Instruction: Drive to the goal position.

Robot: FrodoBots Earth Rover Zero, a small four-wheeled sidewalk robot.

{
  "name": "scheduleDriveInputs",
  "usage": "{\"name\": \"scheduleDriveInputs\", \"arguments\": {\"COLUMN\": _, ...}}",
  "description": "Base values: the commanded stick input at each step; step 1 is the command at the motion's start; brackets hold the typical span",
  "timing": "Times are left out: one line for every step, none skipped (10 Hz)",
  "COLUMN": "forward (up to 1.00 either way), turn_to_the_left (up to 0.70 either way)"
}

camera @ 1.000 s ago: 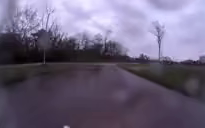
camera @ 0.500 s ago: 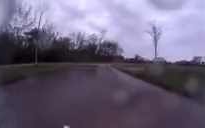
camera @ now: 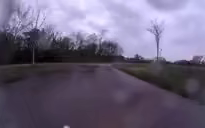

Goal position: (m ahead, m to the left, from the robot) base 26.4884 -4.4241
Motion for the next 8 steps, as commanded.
{"name": "scheduleDriveInputs", "arguments": {"forward": 0.69, "turn_to_the_left": 0.00}}
{"name": "scheduleDriveInputs", "arguments": {"forward": 0.68, "turn_to_the_left": 0.00}}
{"name": "scheduleDriveInputs", "arguments": {"forward": 0.70, "turn_to_the_left": 0.00}}
{"name": "scheduleDriveInputs", "arguments": {"forward": 0.70, "turn_to_the_left": 0.00}}
{"name": "scheduleDriveInputs", "arguments": {"forward": 0.70, "turn_to_the_left": 0.00}}
{"name": "scheduleDriveInputs", "arguments": {"forward": 0.70, "turn_to_the_left": 0.00}}
{"name": "scheduleDriveInputs", "arguments": {"forward": 0.70, "turn_to_the_left": 0.00}}
{"name": "scheduleDriveInputs", "arguments": {"forward": 0.70, "turn_to_the_left": 0.00}}
